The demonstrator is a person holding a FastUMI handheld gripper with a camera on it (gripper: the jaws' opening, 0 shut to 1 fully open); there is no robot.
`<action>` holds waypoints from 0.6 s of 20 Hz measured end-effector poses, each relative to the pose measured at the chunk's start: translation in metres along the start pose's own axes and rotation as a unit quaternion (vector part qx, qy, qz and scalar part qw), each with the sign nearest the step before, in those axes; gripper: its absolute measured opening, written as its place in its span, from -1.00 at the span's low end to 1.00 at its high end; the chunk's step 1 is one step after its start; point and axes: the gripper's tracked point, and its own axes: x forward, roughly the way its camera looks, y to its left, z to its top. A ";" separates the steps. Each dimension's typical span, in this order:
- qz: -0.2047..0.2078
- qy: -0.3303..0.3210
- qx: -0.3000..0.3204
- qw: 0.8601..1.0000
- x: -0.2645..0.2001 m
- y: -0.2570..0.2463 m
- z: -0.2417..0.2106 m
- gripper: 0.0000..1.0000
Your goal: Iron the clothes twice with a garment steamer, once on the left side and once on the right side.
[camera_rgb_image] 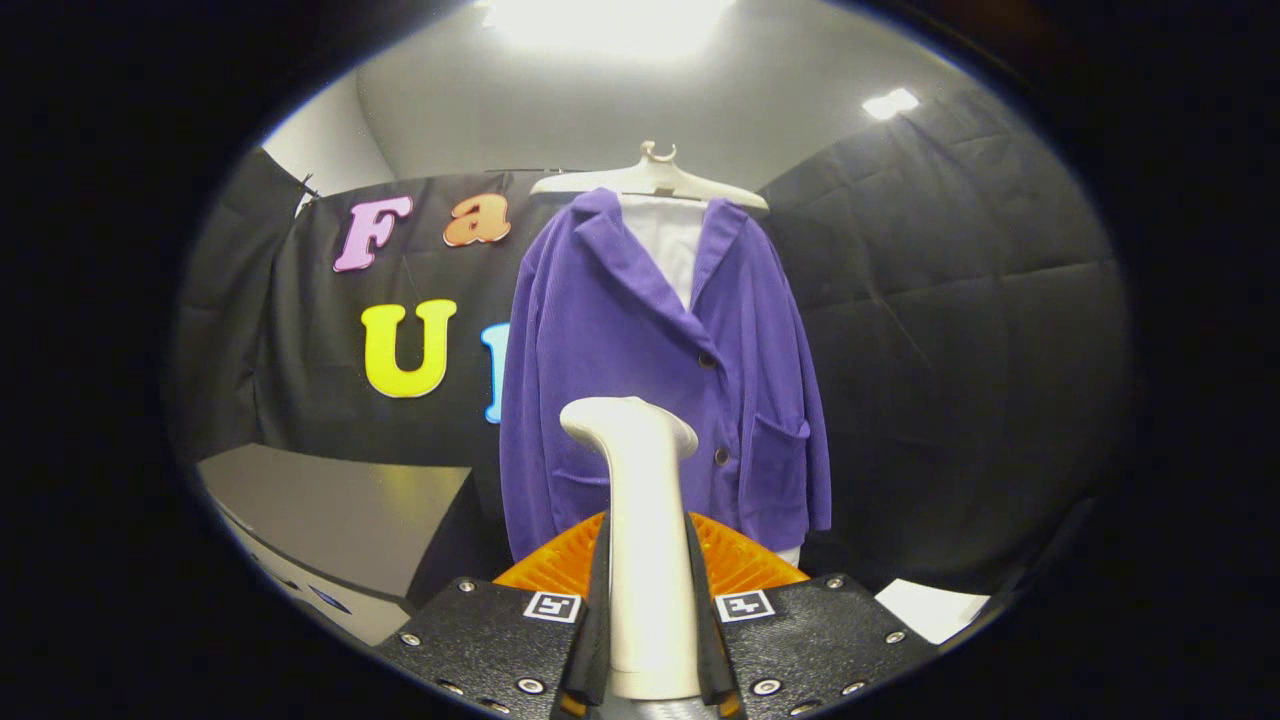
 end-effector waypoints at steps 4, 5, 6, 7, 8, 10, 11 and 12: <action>-0.016 -0.061 0.012 0.998 0.008 -0.016 0.054 -0.31; -0.021 -0.074 0.012 0.997 0.009 -0.021 0.067 -0.30; -0.028 -0.085 0.011 0.996 0.013 -0.026 0.078 -0.30; -0.036 -0.095 0.011 0.995 0.017 -0.032 0.088 -0.30; -0.041 -0.101 0.013 0.994 0.021 -0.037 0.097 -0.30; -0.045 -0.112 0.020 0.992 0.031 -0.044 0.114 -0.30; -0.049 -0.121 0.019 0.991 0.037 -0.050 0.122 -0.30; -0.055 -0.131 0.014 0.990 0.043 -0.055 0.131 -0.30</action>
